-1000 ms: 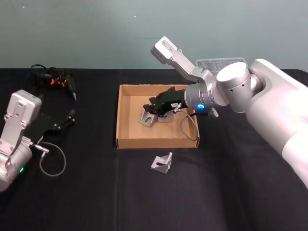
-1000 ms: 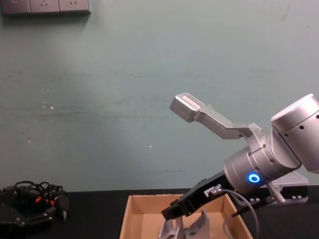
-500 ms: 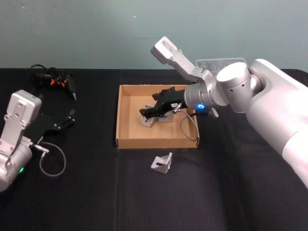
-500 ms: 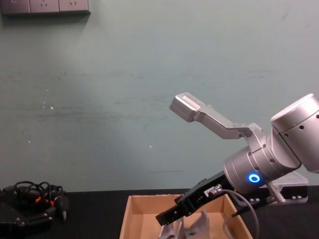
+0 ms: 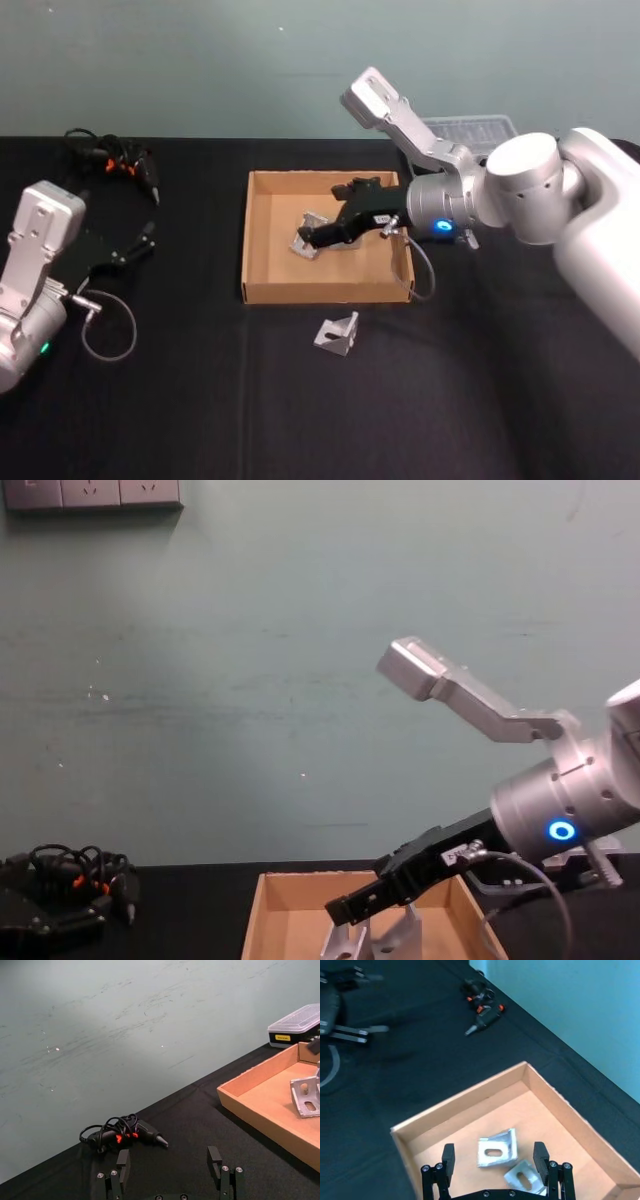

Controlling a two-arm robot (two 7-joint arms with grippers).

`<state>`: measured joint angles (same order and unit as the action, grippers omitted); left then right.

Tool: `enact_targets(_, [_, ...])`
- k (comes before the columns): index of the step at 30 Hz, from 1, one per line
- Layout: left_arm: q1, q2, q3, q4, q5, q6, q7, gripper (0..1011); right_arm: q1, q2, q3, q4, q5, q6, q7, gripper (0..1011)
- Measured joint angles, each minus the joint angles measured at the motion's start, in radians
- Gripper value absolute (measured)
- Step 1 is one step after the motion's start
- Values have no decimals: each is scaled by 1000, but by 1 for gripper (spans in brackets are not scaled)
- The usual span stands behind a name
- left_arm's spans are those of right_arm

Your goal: Use one hand to pick up the angle iron from the table and place it into the box.

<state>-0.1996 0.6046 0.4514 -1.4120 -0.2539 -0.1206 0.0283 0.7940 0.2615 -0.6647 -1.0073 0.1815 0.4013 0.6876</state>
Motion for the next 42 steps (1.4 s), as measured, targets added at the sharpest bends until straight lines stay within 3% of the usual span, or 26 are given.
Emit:
enact_targets(4, [0,0,0,0,0,0,0,1011,-64,57,19,-129,28,22,-1,1002])
enact_targets(12, [0,0,0,0,0,0,0,1011,-253,195,101,-429,114,40,-48,1000])
enact_targets(15, [0,0,0,0,0,0,0,1011,-317,240,115,-512,128,42,-68,1002])
enact_targets(22, [0,0,0,0,0,0,0,1011,-441,318,138,-633,174,50,-94,1002])
enact_targets(30, [0,0,0,0,0,0,0,1011,-481,348,112,-669,180,51,-112,1002])
enact_targets(42, [0,0,0,0,0,0,0,1011,-425,328,51,-613,171,59,-107,1002])
